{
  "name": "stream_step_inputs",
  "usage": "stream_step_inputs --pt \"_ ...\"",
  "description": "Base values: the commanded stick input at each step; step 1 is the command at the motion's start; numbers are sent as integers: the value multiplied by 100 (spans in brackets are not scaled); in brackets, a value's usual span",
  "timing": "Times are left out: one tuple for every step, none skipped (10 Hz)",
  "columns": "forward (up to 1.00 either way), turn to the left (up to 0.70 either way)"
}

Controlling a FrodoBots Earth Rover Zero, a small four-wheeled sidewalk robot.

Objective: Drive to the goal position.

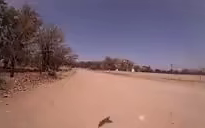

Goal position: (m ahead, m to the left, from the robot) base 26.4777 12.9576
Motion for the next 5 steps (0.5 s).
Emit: stream_step_inputs --pt "100 0" --pt "100 0" --pt "100 0" --pt "100 0" --pt "100 0"
